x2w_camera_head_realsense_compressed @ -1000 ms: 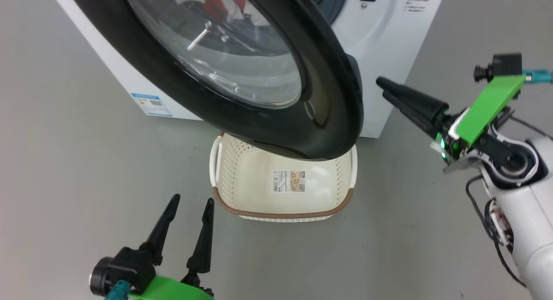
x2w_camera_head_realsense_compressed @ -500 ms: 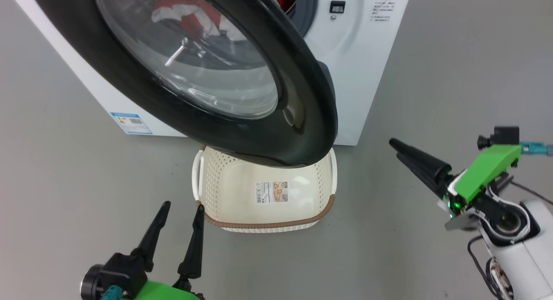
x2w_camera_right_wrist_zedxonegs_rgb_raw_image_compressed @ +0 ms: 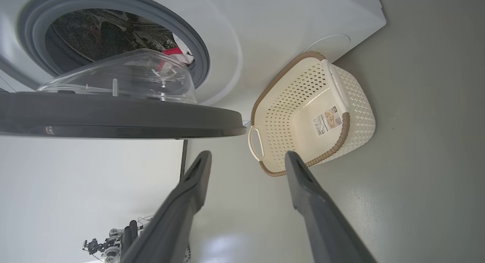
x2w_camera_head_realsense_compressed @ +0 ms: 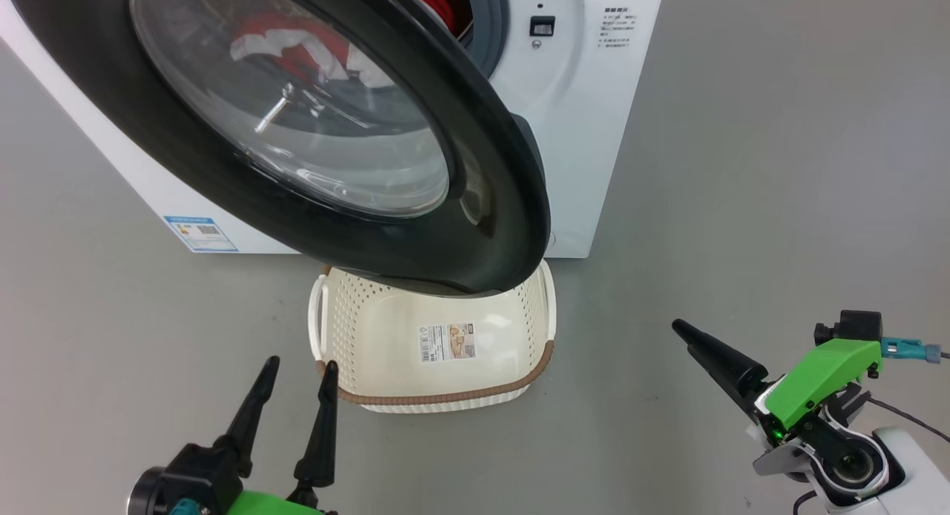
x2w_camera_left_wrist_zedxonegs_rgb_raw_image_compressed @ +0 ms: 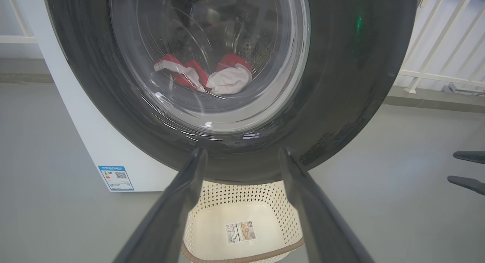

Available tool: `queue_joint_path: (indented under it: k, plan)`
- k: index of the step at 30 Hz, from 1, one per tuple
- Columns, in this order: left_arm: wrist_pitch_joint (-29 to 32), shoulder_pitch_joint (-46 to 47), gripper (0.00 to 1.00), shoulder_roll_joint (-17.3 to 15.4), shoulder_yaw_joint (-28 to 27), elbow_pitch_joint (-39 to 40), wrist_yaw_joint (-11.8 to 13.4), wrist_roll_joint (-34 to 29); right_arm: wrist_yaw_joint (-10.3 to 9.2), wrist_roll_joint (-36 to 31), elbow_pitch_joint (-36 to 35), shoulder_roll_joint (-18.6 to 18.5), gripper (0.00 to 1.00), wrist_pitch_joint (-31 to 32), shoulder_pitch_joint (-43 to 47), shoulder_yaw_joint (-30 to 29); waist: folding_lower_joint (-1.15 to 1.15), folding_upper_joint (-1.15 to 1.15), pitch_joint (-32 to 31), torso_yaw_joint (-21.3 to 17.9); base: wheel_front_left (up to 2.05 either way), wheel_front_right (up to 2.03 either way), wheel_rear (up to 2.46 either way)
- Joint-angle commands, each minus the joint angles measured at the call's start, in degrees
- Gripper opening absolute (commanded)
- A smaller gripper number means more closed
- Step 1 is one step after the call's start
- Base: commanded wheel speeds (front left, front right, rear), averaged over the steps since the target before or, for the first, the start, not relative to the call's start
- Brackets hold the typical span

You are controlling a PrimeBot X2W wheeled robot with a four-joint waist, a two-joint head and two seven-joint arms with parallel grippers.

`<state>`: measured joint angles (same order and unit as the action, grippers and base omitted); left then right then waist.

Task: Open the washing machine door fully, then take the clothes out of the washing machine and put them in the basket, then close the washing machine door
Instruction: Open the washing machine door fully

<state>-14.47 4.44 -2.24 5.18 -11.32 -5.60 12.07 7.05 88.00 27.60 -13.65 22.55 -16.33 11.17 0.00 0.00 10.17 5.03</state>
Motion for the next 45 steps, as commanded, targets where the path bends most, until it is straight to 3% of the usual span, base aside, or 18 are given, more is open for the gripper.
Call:
queue_joint_path:
  k: [1, 15, 25, 29, 38, 45]
  plan:
    - [-0.5, 0.2, 1.00, -0.6, -2.1, 1.1, -0.4, -0.3, 0.44, -1.1, -1.9, -0.2, 1.00, -1.9, 0.6, 0.9, 0.00, 0.00, 0.1, -0.2, 0.00, 0.00, 0.00]
    - [-0.5, 0.3, 1.00, -0.6, -3.0, 0.6, -0.5, -0.2, 0.44, -6.2, -5.3, -1.8, 1.00, -14.4, 5.1, 5.2, 0.00, 0.00, 0.3, -1.0, 0.00, 0.00, 0.00]
    - [-0.5, -0.1, 1.00, -0.6, -3.2, 0.2, -0.5, -0.3, 0.44, -17.6, -5.1, -8.2, 1.00, -33.9, 5.8, 18.1, 0.00, 0.00, -0.1, -1.1, 0.00, 0.00, 0.00]
    - [-0.5, -0.2, 1.00, -0.6, -3.2, 0.1, -0.6, -0.4, 0.44, -22.7, -2.9, -10.0, 1.00, -37.3, 5.1, 21.3, 0.00, 0.00, -0.3, -1.1, 0.00, 0.00, 0.00]
    - [-0.5, -0.7, 1.00, -0.6, -3.4, 0.0, -0.6, -0.5, 0.44, -45.0, -6.8, -5.1, 1.00, -37.5, 9.3, 6.2, 0.00, 0.00, -0.9, -1.2, 0.00, 0.00, 0.00]
    - [-0.5, -0.9, 1.00, -0.6, -3.3, 0.0, -0.7, -0.5, 0.44, -57.8, -13.1, -0.3, 1.00, -37.5, 14.1, -3.4, 0.00, 0.00, -1.3, -0.9, 0.00, 0.00, 0.00]
